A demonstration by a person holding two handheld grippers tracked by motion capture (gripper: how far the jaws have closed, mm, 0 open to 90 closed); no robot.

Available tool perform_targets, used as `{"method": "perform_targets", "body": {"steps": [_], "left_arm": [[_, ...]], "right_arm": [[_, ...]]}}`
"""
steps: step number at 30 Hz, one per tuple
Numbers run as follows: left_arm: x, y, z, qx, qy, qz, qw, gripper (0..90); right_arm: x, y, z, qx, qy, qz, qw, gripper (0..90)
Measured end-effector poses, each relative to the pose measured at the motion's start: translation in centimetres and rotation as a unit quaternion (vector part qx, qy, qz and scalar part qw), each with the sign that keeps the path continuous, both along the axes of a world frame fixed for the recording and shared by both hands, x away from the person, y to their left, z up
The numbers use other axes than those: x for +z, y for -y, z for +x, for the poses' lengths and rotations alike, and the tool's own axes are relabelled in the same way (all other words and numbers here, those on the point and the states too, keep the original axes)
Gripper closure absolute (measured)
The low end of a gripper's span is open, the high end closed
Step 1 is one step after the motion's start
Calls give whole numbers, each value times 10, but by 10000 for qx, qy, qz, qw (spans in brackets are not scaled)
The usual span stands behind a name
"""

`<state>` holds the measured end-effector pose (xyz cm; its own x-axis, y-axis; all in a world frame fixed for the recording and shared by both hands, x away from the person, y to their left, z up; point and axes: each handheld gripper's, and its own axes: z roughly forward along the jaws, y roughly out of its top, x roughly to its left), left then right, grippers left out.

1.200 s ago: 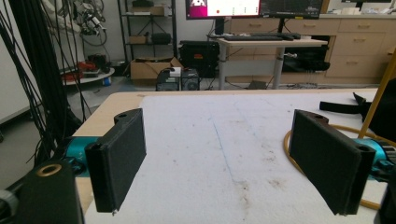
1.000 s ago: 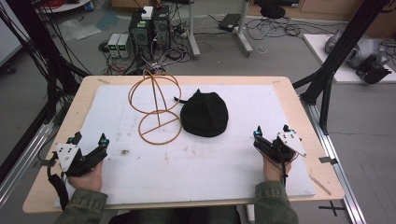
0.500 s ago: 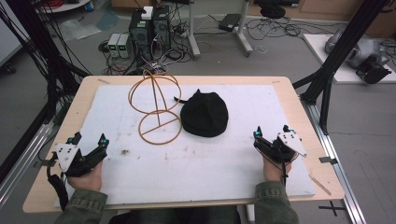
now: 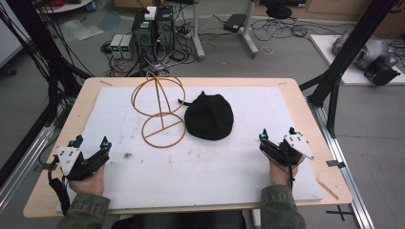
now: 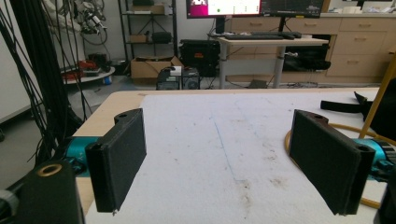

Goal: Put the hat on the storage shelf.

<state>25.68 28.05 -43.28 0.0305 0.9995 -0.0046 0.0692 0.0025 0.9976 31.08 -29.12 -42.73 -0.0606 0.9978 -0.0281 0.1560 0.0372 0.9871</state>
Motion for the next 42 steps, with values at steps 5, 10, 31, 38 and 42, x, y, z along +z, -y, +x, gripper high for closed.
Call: {"method": "perform_targets", "body": {"steps": [5,10,31,38,42], "left_arm": [[0,0,0,19,-4,-23,10000,194],[0,-1,1,14,-25,-34,10000,194],[0,-3,2,-5,-86,-71,9999,195],[1,-5,1,16,-78,-94,9999,196],[1,-5,1,20,-74,-94,9999,196]], "right_arm": [[1,-1,1,41,58,15,10000,59],[6,-4,3,120,98,36,9999,59],[25,-28,28,771,62,76,9970,59],[28,-37,32,923,45,79,9957,58],[30,-41,35,1008,31,149,9948,58]]}}
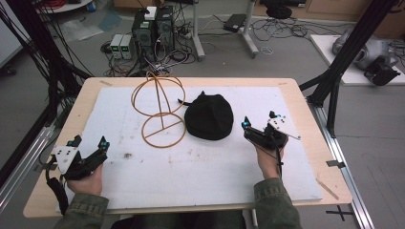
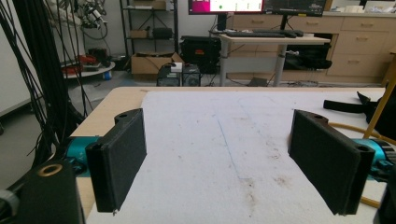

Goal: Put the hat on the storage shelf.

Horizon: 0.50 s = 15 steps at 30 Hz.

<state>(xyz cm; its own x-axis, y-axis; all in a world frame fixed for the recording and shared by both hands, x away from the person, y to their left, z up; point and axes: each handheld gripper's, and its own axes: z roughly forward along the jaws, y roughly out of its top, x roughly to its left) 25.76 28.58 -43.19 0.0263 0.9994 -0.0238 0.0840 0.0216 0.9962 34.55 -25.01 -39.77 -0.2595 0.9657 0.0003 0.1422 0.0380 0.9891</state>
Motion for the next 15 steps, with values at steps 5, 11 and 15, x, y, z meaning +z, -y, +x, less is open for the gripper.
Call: {"method": "perform_targets", "body": {"steps": [5,11,15], "left_arm": [[0,-1,0,5,1,-16,10000,196],[0,-2,-1,11,4,-12,10000,196],[0,-2,0,8,3,-35,10000,196]], "right_arm": [[2,-6,4,151,-44,5,9999,58],[6,-15,10,283,-108,47,9995,58],[8,-20,15,377,-115,66,9992,59]]}}
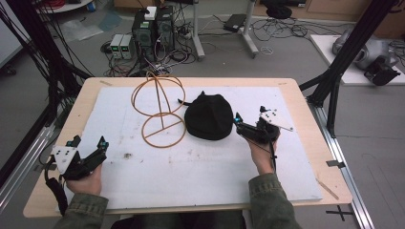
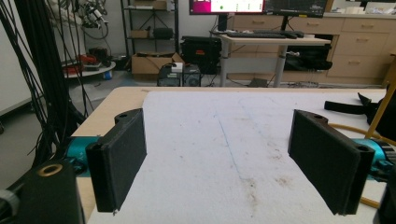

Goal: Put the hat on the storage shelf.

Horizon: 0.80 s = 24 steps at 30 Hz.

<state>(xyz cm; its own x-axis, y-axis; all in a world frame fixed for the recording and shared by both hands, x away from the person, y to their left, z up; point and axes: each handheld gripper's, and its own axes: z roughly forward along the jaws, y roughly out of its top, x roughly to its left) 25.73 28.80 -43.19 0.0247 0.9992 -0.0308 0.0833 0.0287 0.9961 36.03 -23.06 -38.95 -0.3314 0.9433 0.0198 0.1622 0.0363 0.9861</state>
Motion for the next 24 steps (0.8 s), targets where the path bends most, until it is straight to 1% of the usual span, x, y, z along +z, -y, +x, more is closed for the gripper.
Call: {"method": "perform_targets", "body": {"steps": [4,9,12,19,20,22,24], "left_arm": [[0,0,0,1,5,-9,10000,196],[0,-1,0,-8,-1,-3,10000,196],[0,-1,0,4,-3,6,10000,196],[1,-2,-2,44,13,6,10000,197],[1,-2,-2,63,40,-8,10000,197],[1,-3,-2,62,27,-10,10000,197],[1,-4,-2,65,26,-21,10000,197]], "right_arm": [[0,-4,4,85,-21,-56,9999,58],[0,-11,10,212,-138,-81,9996,58],[0,-14,13,258,-139,-115,9995,59],[-2,-30,22,444,-289,-208,9984,59],[-3,-32,24,488,-330,-240,9980,59],[-5,-41,29,568,-431,-375,9968,59],[-6,-46,32,614,-481,-464,9959,59]]}}
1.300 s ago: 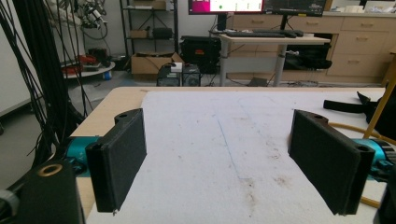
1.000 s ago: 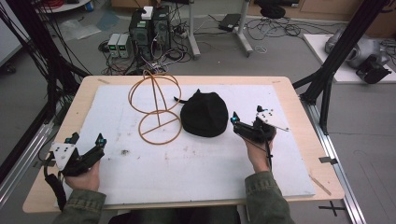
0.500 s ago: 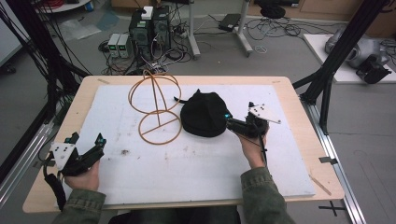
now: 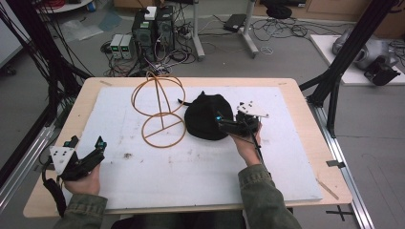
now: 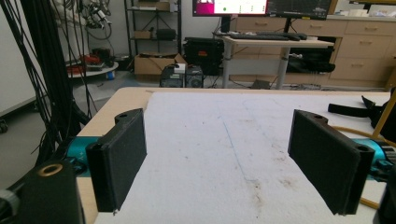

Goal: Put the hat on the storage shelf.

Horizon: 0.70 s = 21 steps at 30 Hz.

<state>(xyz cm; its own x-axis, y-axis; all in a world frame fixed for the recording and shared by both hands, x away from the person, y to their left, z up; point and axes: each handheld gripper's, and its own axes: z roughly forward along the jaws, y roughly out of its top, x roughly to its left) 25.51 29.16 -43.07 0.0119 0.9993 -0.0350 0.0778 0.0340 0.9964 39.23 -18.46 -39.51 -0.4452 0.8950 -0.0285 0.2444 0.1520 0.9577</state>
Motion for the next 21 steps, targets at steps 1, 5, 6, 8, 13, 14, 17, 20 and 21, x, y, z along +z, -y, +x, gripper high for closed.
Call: {"method": "perform_targets", "body": {"steps": [1,5,6,8,13,14,17,20,21], "left_arm": [[0,0,0,-2,3,2,10000,197],[0,0,0,-25,1,8,10000,197],[0,1,0,-29,-7,-2,10000,197],[0,1,0,-33,2,1,10000,197],[0,0,0,-30,1,-3,10000,197],[0,0,1,-32,-4,-3,10000,197],[0,0,1,-42,0,4,10000,197],[0,0,1,-47,-6,2,10000,197],[0,1,1,-47,2,-1,10000,197]], "right_arm": [[-1,-2,1,16,7,-19,10000,59],[-1,-6,4,56,-84,-65,9999,59],[-2,-9,7,85,-163,-101,9998,59],[-2,-10,8,93,-176,-135,9997,59],[-3,-17,13,162,-266,-247,9992,59],[-4,-19,14,168,-291,-261,9991,59],[-5,-23,16,206,-345,-332,9986,59],[-7,-28,18,217,-379,-380,9983,59],[-8,-29,19,218,-397,-404,9982,59]]}}
